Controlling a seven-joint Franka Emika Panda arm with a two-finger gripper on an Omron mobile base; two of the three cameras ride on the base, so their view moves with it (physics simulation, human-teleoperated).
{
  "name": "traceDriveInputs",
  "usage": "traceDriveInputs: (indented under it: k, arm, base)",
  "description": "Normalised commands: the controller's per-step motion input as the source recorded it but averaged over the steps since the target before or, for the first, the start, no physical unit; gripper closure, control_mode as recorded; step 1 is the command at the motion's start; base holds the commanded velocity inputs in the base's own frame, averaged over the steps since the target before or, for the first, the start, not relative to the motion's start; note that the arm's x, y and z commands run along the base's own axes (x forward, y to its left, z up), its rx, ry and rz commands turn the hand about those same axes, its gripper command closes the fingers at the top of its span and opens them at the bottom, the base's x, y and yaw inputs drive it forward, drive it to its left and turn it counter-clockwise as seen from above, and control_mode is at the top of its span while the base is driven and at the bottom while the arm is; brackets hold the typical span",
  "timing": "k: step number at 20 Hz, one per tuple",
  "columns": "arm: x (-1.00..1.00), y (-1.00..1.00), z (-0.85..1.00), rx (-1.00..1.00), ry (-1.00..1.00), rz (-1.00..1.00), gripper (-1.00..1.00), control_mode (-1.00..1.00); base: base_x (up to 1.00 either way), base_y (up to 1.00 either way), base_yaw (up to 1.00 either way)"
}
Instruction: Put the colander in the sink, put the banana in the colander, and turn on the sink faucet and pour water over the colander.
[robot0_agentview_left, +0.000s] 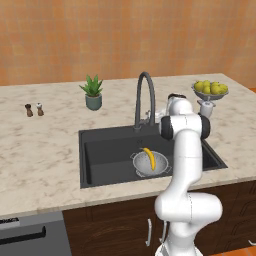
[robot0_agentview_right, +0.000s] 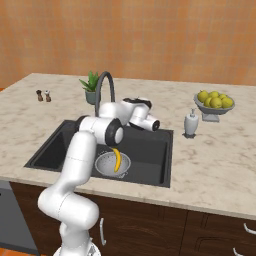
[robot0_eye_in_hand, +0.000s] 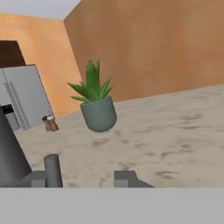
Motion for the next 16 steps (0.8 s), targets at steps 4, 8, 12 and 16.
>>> traceDriveInputs:
  k: [4, 8, 12, 16]
  arm:
    - [0.13, -0.91, -0.12, -0.03, 0.07, -0.19, 1.0, -1.0]
    - [0.07, -1.0, -0.2, -0.02, 0.1, -0.18, 1.0, -1.0]
    - [0.01, -1.0, -0.24, 0.0, 0.11, -0.18, 1.0, -1.0]
    - [0.01, -1.0, -0.22, 0.0, 0.12, -0.14, 1.0, -1.0]
  base:
    - [0.0, 0.0, 0.0]
    - [0.0, 0.0, 0.0]
    - [0.0, 0.0, 0.0]
    - [0.0, 0.0, 0.0]
